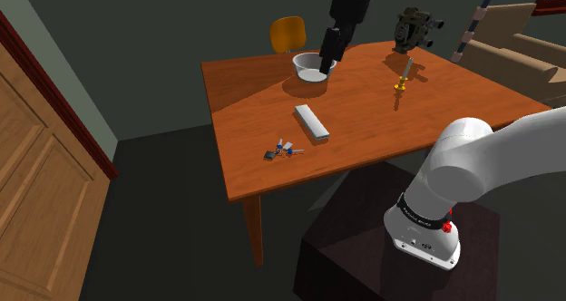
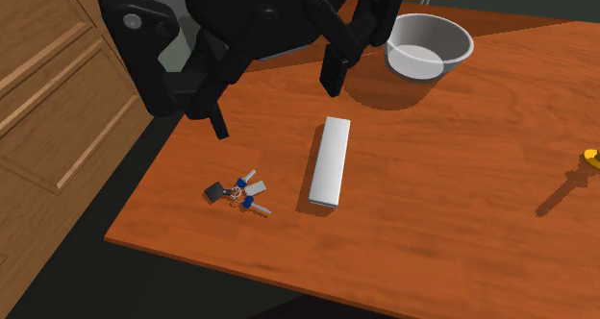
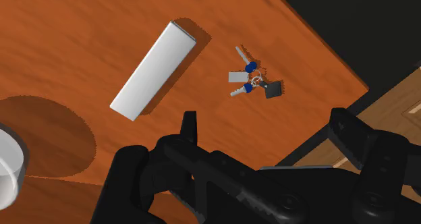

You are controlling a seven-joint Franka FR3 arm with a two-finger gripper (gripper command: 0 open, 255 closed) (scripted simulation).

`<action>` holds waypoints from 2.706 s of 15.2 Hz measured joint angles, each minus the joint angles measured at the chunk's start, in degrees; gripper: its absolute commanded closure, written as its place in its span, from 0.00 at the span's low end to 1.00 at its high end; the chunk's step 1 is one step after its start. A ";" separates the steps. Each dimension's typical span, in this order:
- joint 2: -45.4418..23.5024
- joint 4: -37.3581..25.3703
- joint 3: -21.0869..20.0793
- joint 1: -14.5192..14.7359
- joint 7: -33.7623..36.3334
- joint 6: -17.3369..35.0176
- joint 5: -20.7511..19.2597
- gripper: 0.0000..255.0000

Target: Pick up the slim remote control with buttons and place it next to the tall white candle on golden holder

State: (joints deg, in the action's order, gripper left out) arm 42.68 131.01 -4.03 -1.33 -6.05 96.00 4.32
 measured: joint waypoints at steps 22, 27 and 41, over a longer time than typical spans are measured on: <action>-27.47 8.59 0.46 -10.64 15.82 29.59 -4.17 0.00; -33.59 9.30 1.39 -12.31 17.68 35.52 -5.24 0.00; -36.85 10.69 1.29 -12.35 18.20 40.21 -5.54 1.00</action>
State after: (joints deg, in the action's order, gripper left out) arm 5.83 141.70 -2.75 -13.68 12.15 136.21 -1.22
